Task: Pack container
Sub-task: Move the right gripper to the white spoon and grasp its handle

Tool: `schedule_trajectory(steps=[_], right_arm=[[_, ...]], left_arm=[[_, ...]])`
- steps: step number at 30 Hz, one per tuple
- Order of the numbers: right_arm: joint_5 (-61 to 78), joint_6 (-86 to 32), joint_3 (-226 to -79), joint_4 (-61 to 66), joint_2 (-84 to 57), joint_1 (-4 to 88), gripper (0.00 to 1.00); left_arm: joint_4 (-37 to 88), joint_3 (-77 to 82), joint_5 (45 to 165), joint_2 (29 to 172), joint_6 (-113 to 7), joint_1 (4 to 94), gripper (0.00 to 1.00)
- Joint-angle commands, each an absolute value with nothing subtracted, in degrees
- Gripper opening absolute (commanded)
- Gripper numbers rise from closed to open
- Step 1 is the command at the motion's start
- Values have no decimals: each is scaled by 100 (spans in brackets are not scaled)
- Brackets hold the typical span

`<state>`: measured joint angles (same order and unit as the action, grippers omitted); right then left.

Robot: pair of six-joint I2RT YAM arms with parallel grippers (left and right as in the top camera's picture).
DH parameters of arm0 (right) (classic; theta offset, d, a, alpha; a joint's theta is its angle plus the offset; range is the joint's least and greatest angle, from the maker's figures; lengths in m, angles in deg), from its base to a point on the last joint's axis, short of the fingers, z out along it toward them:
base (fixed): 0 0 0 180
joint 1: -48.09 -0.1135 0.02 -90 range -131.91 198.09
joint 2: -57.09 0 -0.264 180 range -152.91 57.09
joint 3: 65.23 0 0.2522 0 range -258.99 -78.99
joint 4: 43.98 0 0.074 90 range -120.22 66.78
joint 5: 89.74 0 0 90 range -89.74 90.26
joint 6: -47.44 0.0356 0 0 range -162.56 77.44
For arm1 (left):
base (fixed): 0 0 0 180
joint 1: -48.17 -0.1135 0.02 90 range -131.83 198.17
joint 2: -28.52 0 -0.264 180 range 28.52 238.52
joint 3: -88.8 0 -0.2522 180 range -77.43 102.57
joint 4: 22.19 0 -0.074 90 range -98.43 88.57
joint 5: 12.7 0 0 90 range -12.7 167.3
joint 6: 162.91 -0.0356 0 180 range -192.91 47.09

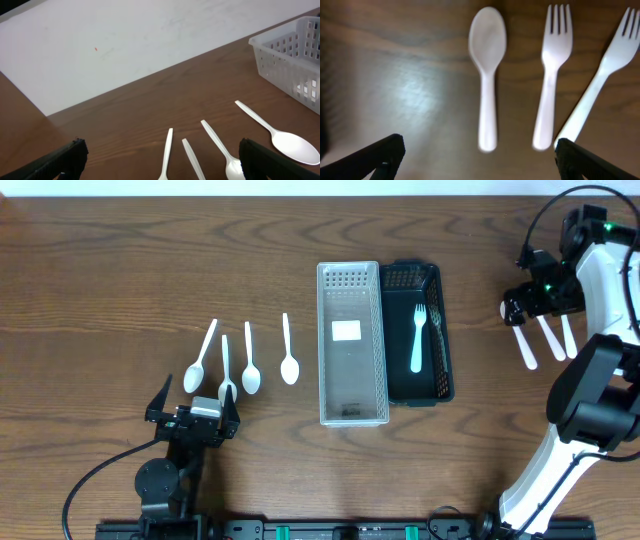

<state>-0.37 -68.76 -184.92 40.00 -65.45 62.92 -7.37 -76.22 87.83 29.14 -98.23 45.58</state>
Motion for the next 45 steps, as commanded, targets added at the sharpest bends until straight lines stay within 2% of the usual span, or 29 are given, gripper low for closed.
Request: schedule_trajectory(steps=[1, 12, 38, 41, 43, 45], right_arm=[[-509, -7005, -18206, 3783, -6556, 6270, 99], [-6, -7055, -17622, 3005, -6576, 6270, 99], [141, -7046, -17578, 2929, -7485, 6270, 98], [138, -6985, -17578, 2881, -7483, 6270, 84], [136, -6889, -17578, 2841, -7483, 6270, 59], [136, -6874, -17578, 2826, -7483, 6270, 46]], left_arm=[[-549, -7720, 8868, 2886, -9771, 4523, 98], [-549, -7720, 8868, 2886, -9771, 4523, 98], [-549, -7720, 8868, 2886, -9771, 4523, 98], [-549, -7720, 8868, 2886, -9771, 4523, 98], [-549, -7720, 8868, 2886, -9771, 4523, 98], [-549, -7720, 8868, 2886, -9771, 4523, 98]])
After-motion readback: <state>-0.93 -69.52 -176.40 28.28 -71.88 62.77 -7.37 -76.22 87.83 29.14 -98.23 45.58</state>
